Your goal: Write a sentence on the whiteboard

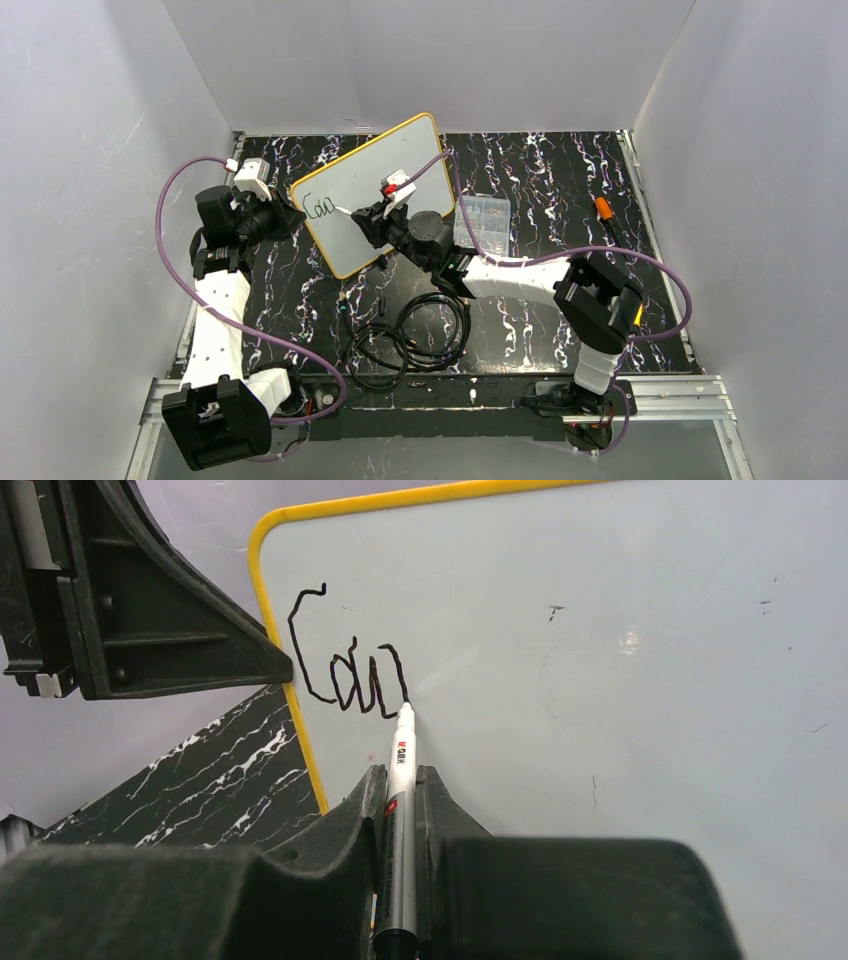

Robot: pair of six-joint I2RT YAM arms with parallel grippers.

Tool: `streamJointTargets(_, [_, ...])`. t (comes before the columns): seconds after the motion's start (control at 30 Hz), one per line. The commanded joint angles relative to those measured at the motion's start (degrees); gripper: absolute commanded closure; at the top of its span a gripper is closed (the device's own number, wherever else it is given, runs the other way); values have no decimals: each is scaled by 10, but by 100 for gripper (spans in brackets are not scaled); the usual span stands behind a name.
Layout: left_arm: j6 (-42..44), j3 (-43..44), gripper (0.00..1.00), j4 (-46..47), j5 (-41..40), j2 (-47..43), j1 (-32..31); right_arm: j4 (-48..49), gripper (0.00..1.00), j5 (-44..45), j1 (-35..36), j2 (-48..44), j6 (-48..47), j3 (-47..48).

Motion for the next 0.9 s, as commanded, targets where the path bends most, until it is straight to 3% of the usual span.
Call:
streamJointTargets(0.0, [4, -2, 100, -8, 10, -16, -1, 5, 99, 11, -6, -10, 4, -12])
streamJointTargets(0.87, [5, -2, 100, -7, 11, -16, 0, 57, 99, 18, -6, -21, -9, 21])
